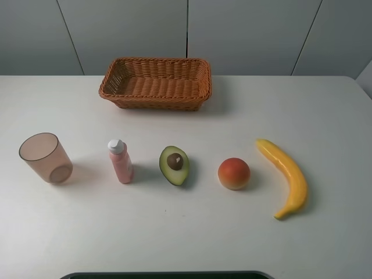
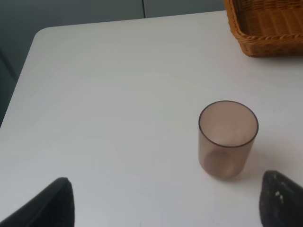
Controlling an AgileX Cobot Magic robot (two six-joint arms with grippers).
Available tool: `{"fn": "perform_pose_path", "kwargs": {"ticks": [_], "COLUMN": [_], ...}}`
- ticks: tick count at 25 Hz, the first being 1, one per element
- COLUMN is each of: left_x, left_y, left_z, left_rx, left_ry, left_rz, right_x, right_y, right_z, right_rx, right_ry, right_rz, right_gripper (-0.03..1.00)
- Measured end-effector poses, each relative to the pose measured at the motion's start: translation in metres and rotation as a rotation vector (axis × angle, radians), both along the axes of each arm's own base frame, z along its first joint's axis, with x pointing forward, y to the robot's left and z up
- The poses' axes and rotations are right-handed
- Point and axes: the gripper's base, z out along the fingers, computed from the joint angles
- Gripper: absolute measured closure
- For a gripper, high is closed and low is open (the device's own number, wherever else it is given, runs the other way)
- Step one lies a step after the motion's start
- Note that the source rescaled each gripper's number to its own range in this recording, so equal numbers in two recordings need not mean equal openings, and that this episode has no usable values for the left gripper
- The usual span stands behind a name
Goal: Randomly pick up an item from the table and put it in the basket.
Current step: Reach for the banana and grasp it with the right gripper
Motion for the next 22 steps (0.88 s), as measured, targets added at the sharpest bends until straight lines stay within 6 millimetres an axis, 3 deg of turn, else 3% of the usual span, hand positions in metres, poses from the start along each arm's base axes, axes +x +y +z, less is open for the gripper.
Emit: {"fn": "perform_pose_path", "kwargs": {"ticks": [22], "left_x": [0.0000], "left_y": [0.0000], "left_z": [0.0000], "left_rx": [0.000], "left_ry": [0.000], "left_rz": [0.000], "right_x": [0.0000], "right_y": [-0.0012], "right_z": [0.0001], "right_rx": [0.002], "right_ry": [-0.001], "right_rz": [-0.016], "right_gripper": [-0.02]}}
